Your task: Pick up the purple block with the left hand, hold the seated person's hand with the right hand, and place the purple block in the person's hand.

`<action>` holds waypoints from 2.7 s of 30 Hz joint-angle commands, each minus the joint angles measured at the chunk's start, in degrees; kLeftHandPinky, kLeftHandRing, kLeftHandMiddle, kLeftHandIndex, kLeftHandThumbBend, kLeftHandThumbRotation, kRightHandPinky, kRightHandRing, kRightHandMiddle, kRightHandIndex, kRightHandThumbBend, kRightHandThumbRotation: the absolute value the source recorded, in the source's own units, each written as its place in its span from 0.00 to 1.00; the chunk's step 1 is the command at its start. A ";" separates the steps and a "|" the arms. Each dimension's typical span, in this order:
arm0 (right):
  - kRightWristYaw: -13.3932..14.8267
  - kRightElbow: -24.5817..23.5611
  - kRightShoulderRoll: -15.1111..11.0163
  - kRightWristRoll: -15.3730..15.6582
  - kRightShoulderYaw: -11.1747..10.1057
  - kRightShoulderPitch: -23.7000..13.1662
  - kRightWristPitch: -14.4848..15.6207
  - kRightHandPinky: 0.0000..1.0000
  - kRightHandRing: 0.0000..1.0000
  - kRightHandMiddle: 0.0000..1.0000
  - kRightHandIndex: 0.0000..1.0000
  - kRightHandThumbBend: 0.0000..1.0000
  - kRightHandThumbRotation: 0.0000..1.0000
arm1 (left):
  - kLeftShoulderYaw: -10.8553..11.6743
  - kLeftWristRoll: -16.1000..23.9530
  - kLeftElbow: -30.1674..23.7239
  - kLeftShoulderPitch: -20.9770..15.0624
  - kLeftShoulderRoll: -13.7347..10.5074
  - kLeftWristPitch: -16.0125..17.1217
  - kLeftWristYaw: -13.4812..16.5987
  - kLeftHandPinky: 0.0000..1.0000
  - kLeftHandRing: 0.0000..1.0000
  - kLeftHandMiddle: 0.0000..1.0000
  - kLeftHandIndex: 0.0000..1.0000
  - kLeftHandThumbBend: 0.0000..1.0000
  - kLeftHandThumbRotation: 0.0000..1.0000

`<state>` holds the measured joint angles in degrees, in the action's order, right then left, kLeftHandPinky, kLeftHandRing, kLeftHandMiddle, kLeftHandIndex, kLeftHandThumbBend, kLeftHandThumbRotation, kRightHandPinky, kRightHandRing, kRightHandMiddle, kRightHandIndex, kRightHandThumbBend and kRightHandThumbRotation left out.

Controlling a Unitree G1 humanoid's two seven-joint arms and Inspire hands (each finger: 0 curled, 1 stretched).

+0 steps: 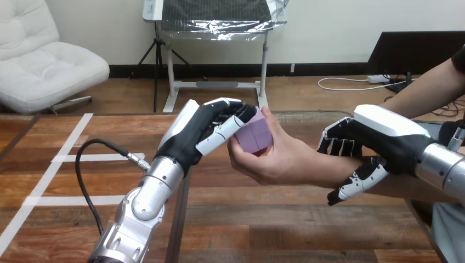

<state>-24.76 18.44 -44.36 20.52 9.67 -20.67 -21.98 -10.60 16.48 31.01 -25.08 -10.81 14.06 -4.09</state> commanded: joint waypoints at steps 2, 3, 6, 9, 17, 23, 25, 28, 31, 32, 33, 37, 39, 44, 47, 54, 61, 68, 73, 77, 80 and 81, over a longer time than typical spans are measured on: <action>1.36 0.62 0.76 0.25 -0.55 1.65 -0.61 0.47 0.58 0.62 0.65 0.93 0.47 | 1.24 0.28 -2.37 -0.16 -0.71 0.58 2.04 0.76 0.86 0.85 0.81 0.85 1.00; 1.59 0.10 0.79 0.30 -0.77 2.00 -0.15 0.48 0.59 0.64 0.67 0.94 0.50 | 1.16 0.69 -2.51 -0.02 -0.82 0.77 2.64 0.77 0.87 0.86 0.82 0.86 1.00; 2.02 -0.76 0.92 0.22 -1.20 2.63 0.52 0.50 0.66 0.72 0.76 0.98 0.60 | 1.02 1.36 -2.74 0.30 -1.08 1.41 3.73 0.83 0.90 0.89 0.85 0.89 1.00; 2.33 -1.16 1.20 -0.18 -1.61 3.03 0.81 0.54 0.72 0.78 0.82 0.99 0.67 | 1.02 1.67 -3.26 0.76 -1.28 1.93 4.35 0.90 0.92 0.91 0.88 0.91 1.00; 2.18 -1.36 2.27 -2.77 -2.60 3.56 1.45 0.61 0.83 0.88 0.94 1.00 0.78 | 1.71 1.41 -5.18 2.33 -1.08 2.12 5.53 0.99 0.98 0.97 0.95 0.93 1.00; 2.43 -1.21 3.22 -5.34 -3.27 3.94 1.24 0.67 0.88 0.93 0.98 1.00 0.85 | 2.76 0.16 -7.13 4.06 -0.32 2.29 6.53 1.00 1.00 0.99 0.97 0.93 1.00; 2.26 -0.64 3.86 -6.96 -3.78 4.07 0.54 0.69 0.89 0.95 0.99 1.00 0.87 | 3.16 -0.28 -7.71 4.68 -0.08 2.62 6.97 1.00 1.00 1.00 0.97 0.93 1.00; 2.33 -0.12 4.63 -8.65 -4.35 4.28 0.03 0.72 0.91 0.96 0.99 1.00 0.89 | 3.64 -0.89 -8.65 5.52 0.14 2.76 7.27 1.00 1.00 1.00 0.98 0.94 1.00; 3.24 0.91 5.78 -10.27 -5.17 4.64 -2.19 0.76 0.94 0.99 1.00 1.00 0.96 | 4.56 -1.75 -10.80 7.32 0.44 2.74 7.89 1.00 1.00 1.00 1.00 0.94 1.00; 3.60 1.21 6.32 -10.91 -5.60 4.88 -3.05 0.76 0.94 0.99 1.00 1.00 0.97 | 4.95 -1.93 -11.80 8.16 0.52 2.79 8.24 1.00 1.00 1.00 1.00 0.93 1.00; 3.80 1.40 6.66 -11.31 -5.88 5.03 -3.58 0.77 0.94 0.99 1.00 1.00 0.98 | 5.20 -2.02 -12.44 8.70 0.57 2.82 8.46 1.00 1.00 1.00 1.00 0.92 1.00; 4.07 1.54 7.52 -12.72 -6.56 5.49 -4.15 0.80 0.95 0.99 1.00 1.00 0.99 | 5.85 -2.64 -14.56 10.19 0.82 2.52 8.66 1.00 1.00 1.00 1.00 0.86 1.00; 3.89 1.51 8.29 -14.36 -7.14 5.79 -4.54 0.81 0.95 0.99 1.00 1.00 1.00 | 6.38 -3.47 -16.58 11.43 1.12 1.94 8.61 1.00 1.00 1.00 1.00 0.85 1.00; 3.83 0.77 10.22 -17.61 -8.56 6.66 -4.63 0.84 0.95 0.99 1.00 1.00 1.00 | 7.50 -5.01 -21.29 14.44 2.00 1.37 8.98 1.00 1.00 1.00 1.00 0.84 1.00; 3.98 0.45 11.15 -19.10 -9.23 7.10 -5.04 0.86 0.95 0.98 0.99 1.00 1.00 | 8.08 -5.91 -24.01 16.24 2.54 1.64 9.23 1.00 1.00 0.99 0.99 0.87 1.00; 3.33 -0.20 13.11 -22.63 -10.70 7.99 -6.80 0.88 0.95 0.96 0.96 1.00 1.00 | 8.88 -6.81 -31.36 20.48 3.67 0.72 9.52 1.00 1.00 0.97 0.98 0.93 1.00; 3.07 -3.46 14.41 -25.44 -11.68 10.01 -7.36 0.89 0.94 0.95 0.95 1.00 1.00 | 9.19 -8.06 -38.01 24.44 3.96 0.23 8.82 1.00 0.97 0.95 0.97 0.94 1.00; 3.91 -11.28 16.13 -28.35 -12.69 13.85 -6.14 0.89 0.94 0.93 0.93 1.00 1.00 | 9.53 -9.41 -44.41 28.61 4.20 0.96 8.12 0.91 0.91 0.91 0.93 0.98 1.00; 4.18 -14.41 17.53 -30.19 -13.01 15.58 -7.42 0.86 0.91 0.91 0.91 0.99 1.00 | 9.69 -9.99 -48.17 31.28 4.07 1.67 7.40 0.82 0.88 0.89 0.90 0.98 1.00; 3.44 -17.40 18.75 -33.16 -13.04 17.22 -7.23 0.85 0.90 0.91 0.91 0.99 1.00 | 9.88 -10.48 -51.65 33.90 3.80 1.85 6.70 0.79 0.88 0.88 0.89 0.98 1.00; 3.24 -19.34 19.58 -34.50 -12.92 18.32 -7.23 0.84 0.90 0.91 0.90 0.98 0.99 | 10.02 -10.75 -53.78 35.65 3.81 2.33 6.32 0.78 0.87 0.87 0.89 0.99 1.00; 3.16 -19.86 19.89 -34.92 -12.88 18.65 -7.32 0.84 0.90 0.90 0.90 0.98 0.99 | 10.04 -10.96 -54.48 36.20 3.86 2.36 6.14 0.78 0.87 0.87 0.88 0.99 1.00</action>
